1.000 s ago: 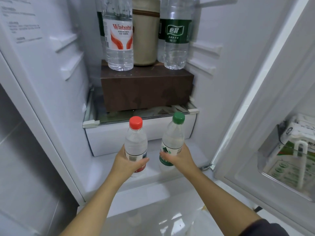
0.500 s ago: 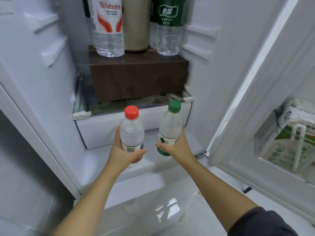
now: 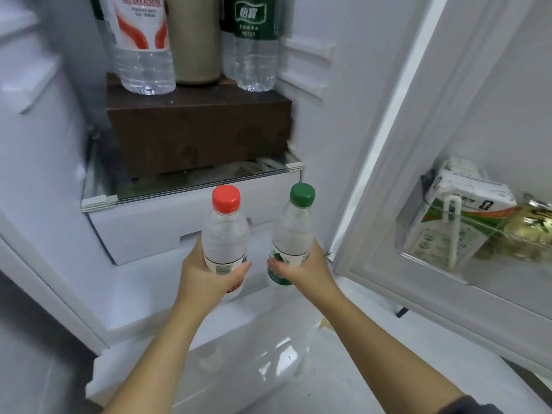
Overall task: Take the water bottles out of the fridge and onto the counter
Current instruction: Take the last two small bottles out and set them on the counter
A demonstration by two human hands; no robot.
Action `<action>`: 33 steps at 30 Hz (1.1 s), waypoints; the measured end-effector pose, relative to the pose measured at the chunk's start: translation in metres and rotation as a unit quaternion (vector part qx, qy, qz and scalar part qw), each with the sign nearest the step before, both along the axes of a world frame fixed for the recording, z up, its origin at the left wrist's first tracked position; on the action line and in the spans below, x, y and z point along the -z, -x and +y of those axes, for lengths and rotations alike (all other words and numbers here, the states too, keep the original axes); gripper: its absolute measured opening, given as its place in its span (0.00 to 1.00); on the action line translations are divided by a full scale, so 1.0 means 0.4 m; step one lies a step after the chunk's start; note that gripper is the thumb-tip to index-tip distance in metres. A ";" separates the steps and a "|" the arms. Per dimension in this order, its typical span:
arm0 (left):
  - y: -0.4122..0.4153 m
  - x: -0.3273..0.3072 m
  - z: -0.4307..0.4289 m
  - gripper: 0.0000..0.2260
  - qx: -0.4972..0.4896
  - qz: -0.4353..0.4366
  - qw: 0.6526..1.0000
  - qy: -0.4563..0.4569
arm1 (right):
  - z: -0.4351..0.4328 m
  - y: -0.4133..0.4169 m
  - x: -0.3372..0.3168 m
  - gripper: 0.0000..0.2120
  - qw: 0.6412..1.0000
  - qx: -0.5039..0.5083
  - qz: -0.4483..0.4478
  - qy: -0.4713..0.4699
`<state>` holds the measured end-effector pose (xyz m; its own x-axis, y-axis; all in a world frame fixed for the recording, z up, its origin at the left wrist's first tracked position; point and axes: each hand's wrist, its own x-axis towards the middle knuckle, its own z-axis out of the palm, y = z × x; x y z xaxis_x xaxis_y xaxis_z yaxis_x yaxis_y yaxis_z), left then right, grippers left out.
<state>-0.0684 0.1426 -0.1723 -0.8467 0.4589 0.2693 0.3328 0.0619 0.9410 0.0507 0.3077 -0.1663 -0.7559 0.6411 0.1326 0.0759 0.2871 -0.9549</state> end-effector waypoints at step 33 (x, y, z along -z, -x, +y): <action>-1.150 -0.031 0.172 0.22 0.317 0.038 0.947 -0.034 | -0.082 -1.306 -0.015 0.22 0.950 0.311 0.015 0.012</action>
<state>0.3914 0.2115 -0.1599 -0.3833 0.8478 0.3664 0.3504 -0.2336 0.9070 0.5730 0.2748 -0.1602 -0.2264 0.9656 0.1277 0.1970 0.1738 -0.9649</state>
